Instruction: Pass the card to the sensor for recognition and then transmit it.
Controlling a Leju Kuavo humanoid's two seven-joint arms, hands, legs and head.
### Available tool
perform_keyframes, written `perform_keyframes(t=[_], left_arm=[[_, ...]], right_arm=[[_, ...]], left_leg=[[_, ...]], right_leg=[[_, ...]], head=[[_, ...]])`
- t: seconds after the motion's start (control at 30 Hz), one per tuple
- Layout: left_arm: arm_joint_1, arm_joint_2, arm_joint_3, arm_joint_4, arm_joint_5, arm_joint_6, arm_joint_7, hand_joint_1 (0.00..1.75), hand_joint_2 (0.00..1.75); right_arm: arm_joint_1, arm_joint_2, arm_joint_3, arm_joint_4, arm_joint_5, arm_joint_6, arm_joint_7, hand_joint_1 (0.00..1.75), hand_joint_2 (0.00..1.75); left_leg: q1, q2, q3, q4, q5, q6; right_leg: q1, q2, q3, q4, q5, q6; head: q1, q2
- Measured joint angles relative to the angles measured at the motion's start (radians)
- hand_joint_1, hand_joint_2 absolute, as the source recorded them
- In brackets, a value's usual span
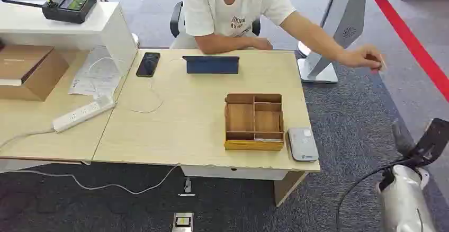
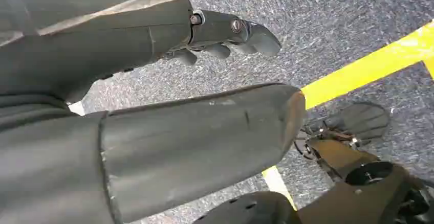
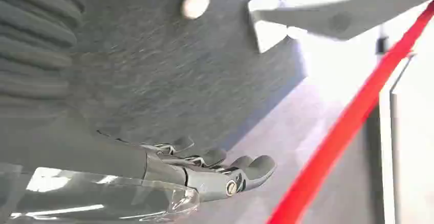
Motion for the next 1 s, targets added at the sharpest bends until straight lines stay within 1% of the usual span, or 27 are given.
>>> perform_keyframes(t=[0.13,0.2,0.33,0.4,0.5,0.63,0.7,0.77,1.0], left_arm=[[0.0,-0.003,0.0,0.0,-0.003,0.013,-0.007,0.0,0.0],[0.0,-0.004,-0.002,0.0,-0.015,0.02,-0.014,0.0,0.0],[-0.003,-0.008,-0.019,0.0,-0.043,0.028,-0.024,0.0,0.0],[-0.005,-0.009,-0.026,0.0,-0.054,0.023,-0.027,0.0,0.0],[-0.008,-0.007,-0.042,0.0,-0.056,0.0,-0.037,0.0,0.0],[-0.008,-0.007,-0.051,0.0,-0.055,0.003,-0.039,0.0,0.0],[-0.006,-0.008,-0.056,0.0,-0.054,0.011,-0.039,0.0,0.0],[-0.004,-0.01,-0.062,0.0,-0.052,0.016,-0.038,0.0,0.0],[0.001,-0.021,-0.075,0.0,-0.051,0.027,-0.035,0.0,0.0]], right_arm=[[0.003,0.036,0.096,-0.136,0.076,-0.03,0.002,0.0,1.75],[0.011,0.058,0.148,-0.203,0.14,-0.065,-0.011,0.0,1.75],[0.027,0.085,0.253,-0.308,0.337,-0.175,-0.045,0.0,1.75],[0.041,0.09,0.294,-0.35,0.455,-0.21,-0.055,0.0,1.75],[0.068,0.101,0.344,-0.418,0.652,-0.225,-0.063,0.0,1.75],[0.095,0.124,0.379,-0.481,0.818,-0.227,-0.066,0.0,1.75],[0.099,0.136,0.388,-0.503,0.868,-0.227,-0.074,0.0,1.75],[0.099,0.147,0.394,-0.517,0.887,-0.227,-0.079,0.0,1.75],[0.091,0.163,0.411,-0.535,0.893,-0.228,-0.077,0.0,1.75]], left_leg=[[0.0,0.0,0.0,0.0,0.0,0.0],[0.0,0.0,0.0,0.0,0.0,0.0],[0.0,0.0,0.0,0.0,0.0,0.0],[0.0,0.0,0.0,0.0,0.0,0.0],[0.0,0.0,0.0,0.0,0.0,0.0],[0.0,0.0,0.0,0.0,0.0,0.0],[0.0,0.0,0.0,0.0,0.0,0.0],[0.0,0.0,0.0,0.0,0.0,0.0],[0.0,0.0,0.0,0.0,0.0,0.0]], right_leg=[[0.0,0.0,0.0,0.0,0.0,0.0],[0.0,0.0,0.0,0.0,0.0,0.0],[0.0,0.0,0.0,0.0,0.0,0.0],[0.0,0.0,0.0,0.0,0.0,0.0],[0.0,0.0,0.0,0.0,0.0,0.0],[0.0,0.0,-0.001,0.0,0.0,0.0],[0.0,0.0,-0.001,0.0,0.0,0.0],[0.0,0.0,-0.001,0.0,0.0,0.0],[0.0,0.0,-0.001,0.0,0.0,0.0]], head=[[0.0,0.0],[0.0,0.0],[0.0,0.0],[0.0,0.0],[0.0,0.0],[0.0,0.0],[0.0,0.0],[0.0,0.0],[0.0,0.0]])
